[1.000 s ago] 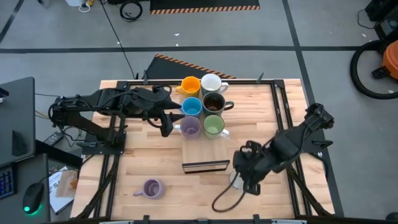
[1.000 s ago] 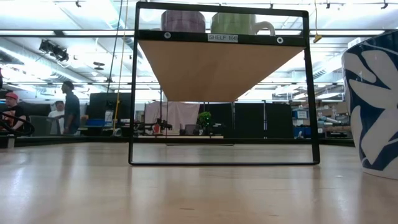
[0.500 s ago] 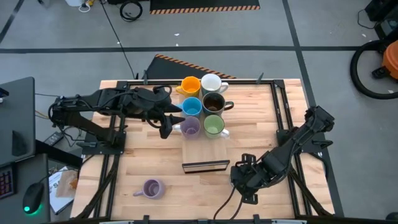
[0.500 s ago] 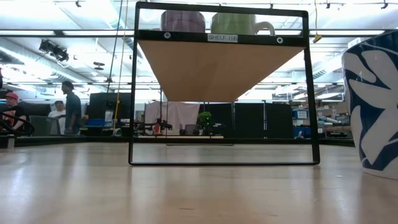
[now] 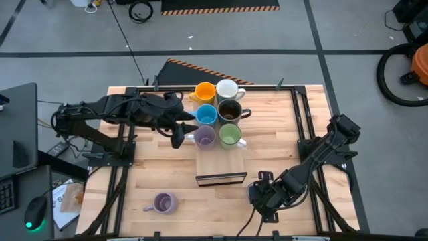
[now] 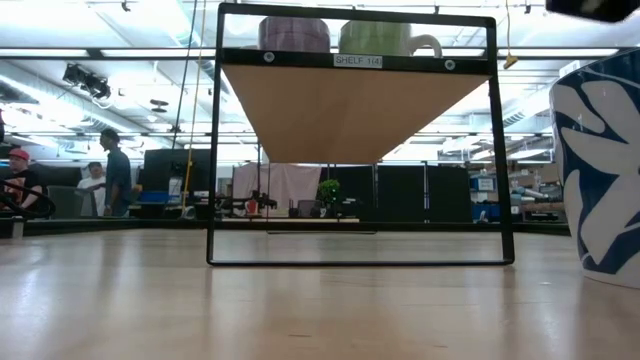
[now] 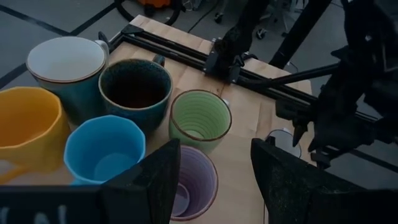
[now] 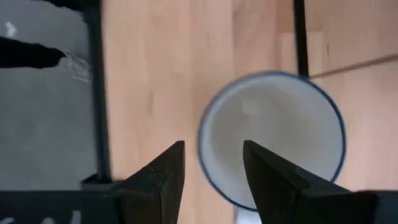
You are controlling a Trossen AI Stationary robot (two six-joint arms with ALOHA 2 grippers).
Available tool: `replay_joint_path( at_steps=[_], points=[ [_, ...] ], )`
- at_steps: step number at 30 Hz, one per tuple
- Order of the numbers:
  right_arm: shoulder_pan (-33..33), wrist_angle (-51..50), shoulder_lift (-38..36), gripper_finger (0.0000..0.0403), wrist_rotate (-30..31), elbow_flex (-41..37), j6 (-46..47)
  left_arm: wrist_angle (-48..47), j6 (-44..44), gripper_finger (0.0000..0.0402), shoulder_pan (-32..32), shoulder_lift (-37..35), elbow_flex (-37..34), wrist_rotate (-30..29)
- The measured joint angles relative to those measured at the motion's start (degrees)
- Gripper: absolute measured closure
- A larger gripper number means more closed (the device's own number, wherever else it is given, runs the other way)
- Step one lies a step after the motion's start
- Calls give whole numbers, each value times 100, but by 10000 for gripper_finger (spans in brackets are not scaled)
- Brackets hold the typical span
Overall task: Place coffee mugs
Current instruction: Put the blue patterned mug on the shelf
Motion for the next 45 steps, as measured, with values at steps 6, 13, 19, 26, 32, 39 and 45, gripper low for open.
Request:
replay_joint_path(
  at_steps=[6, 13, 19, 26, 32, 39, 45],
  points=[
    [-1, 517, 0, 235, -118, -512, 0, 3, -5, 198, 42, -41, 0, 0],
    [-3, 844, 0, 235, -79, -875, 2, 28, -5, 198, 42, -96, 0, 3],
    [-6, 1171, 0, 253, -77, -1155, -95, 31, -5, 198, 42, -96, 0, 4],
    [-43, 1174, 0, 317, -101, -1197, -153, 37, -5, 198, 42, -96, 0, 4],
    [-53, 896, -113, 370, -567, -1179, -117, 37, -7, 198, 40, -96, 0, 239],
    [-60, -557, -728, 370, -793, -818, 32, 31, -3, 198, 42, -96, 0, 354],
    [-260, -2247, -984, 370, -265, 205, -798, 33, -1, 198, 42, -96, 0, 352]
  ],
)
